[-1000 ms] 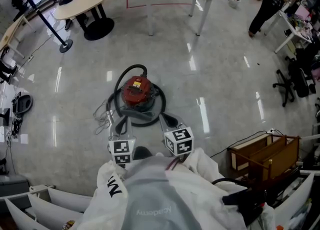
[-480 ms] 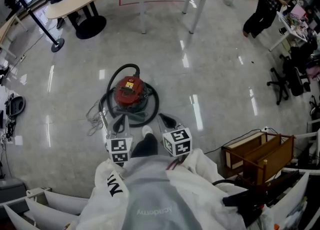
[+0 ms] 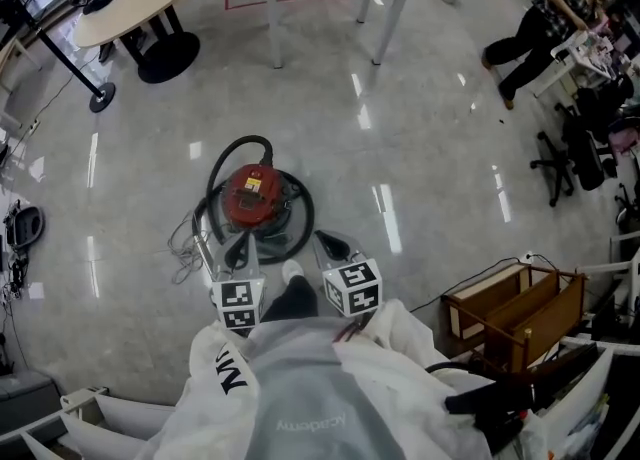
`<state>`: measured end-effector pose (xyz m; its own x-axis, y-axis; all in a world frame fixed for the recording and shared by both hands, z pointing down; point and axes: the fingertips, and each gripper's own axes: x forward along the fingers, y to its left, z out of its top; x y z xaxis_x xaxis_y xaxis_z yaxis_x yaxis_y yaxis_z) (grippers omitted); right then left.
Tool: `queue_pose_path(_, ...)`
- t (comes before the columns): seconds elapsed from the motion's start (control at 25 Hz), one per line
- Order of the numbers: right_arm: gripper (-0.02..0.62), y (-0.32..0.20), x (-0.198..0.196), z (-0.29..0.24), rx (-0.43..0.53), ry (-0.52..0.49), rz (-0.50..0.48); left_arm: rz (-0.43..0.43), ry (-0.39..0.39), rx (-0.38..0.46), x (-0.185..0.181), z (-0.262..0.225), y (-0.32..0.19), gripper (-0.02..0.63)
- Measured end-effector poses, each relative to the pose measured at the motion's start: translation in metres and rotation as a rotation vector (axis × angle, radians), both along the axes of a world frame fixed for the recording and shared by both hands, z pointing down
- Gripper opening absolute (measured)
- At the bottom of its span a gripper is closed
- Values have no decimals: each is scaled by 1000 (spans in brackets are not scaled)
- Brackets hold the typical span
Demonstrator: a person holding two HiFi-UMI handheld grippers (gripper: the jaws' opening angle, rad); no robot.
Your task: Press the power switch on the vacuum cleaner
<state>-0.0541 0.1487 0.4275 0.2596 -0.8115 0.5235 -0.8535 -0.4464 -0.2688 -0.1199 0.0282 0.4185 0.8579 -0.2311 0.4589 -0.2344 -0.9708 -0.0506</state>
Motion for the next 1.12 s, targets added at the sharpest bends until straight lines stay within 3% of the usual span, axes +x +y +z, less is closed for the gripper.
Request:
queue_pose_path(0.48, 0, -48, 44, 6, -15, -25, -2, -31, -24, -18, 31, 7, -49, 0)
queue_pose_path(1.12, 0, -91, 57, 5, -52, -6, -70, -87, -16, -55, 41, 15, -88, 0)
